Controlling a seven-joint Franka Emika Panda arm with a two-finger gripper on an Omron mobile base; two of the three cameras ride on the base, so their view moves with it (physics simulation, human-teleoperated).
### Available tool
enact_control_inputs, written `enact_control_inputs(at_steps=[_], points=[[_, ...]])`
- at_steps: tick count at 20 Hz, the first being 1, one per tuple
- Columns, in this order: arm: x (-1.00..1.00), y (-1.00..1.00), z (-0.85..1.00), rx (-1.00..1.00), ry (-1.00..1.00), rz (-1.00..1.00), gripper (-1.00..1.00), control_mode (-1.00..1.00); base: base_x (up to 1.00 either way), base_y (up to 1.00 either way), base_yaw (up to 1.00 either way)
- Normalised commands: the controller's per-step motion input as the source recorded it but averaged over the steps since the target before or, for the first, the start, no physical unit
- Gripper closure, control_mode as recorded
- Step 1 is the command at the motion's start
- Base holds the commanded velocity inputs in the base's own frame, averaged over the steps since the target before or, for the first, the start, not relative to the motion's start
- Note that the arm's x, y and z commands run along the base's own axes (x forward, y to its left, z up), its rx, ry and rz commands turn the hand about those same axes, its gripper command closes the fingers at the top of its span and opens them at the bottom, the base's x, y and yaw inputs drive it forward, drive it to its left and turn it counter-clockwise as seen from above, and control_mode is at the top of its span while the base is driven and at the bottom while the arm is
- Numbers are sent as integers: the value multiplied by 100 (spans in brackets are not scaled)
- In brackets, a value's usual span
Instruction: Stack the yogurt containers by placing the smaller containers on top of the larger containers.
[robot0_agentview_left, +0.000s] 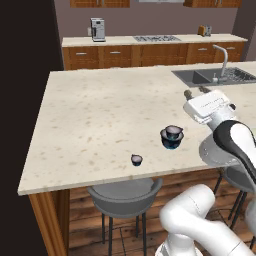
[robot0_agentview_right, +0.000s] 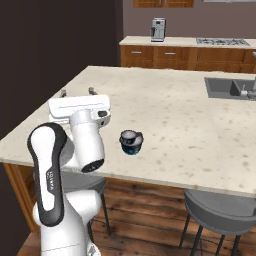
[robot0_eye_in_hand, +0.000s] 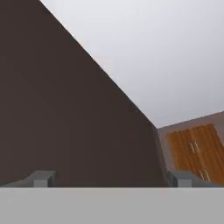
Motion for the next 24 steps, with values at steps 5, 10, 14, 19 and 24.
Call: enact_control_inputs(at_steps=[5,10,14,19,24], points=[[10,9,24,-85,0,0,-100,-100,0,0,0],[11,10,30,-87,0,0,-100,-100,0,0,0],[6,23,4,-77,-1,0,-100,-100,0,0,0],[-1,27,-11,-69,-10,7,-100,-100,0,0,0],[0,36,-39,-31,-2,10,-100,-100,0,0,0]])
